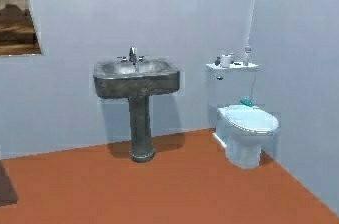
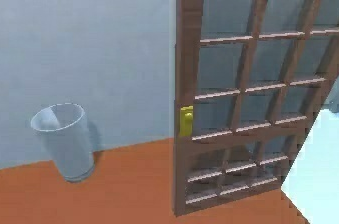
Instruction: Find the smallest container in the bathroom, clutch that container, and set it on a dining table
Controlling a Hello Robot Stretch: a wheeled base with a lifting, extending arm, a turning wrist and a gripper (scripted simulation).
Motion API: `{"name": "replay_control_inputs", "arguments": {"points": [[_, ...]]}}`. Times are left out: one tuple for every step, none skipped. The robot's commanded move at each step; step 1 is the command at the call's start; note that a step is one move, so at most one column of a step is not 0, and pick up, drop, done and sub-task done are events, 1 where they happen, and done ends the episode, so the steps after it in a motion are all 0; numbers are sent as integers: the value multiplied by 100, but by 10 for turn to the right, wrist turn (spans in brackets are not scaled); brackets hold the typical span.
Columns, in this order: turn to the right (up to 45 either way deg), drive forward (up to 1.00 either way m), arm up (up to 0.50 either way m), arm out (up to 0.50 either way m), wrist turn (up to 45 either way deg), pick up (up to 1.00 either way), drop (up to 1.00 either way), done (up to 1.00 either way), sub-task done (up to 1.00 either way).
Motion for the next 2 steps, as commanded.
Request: {"name": "replay_control_inputs", "arguments": {"points": [[450, 0, 0, 0, 0, 0, 0, 0, 0], [180, 0, 0, 0, 0, 0, 0, 0, 0]]}}
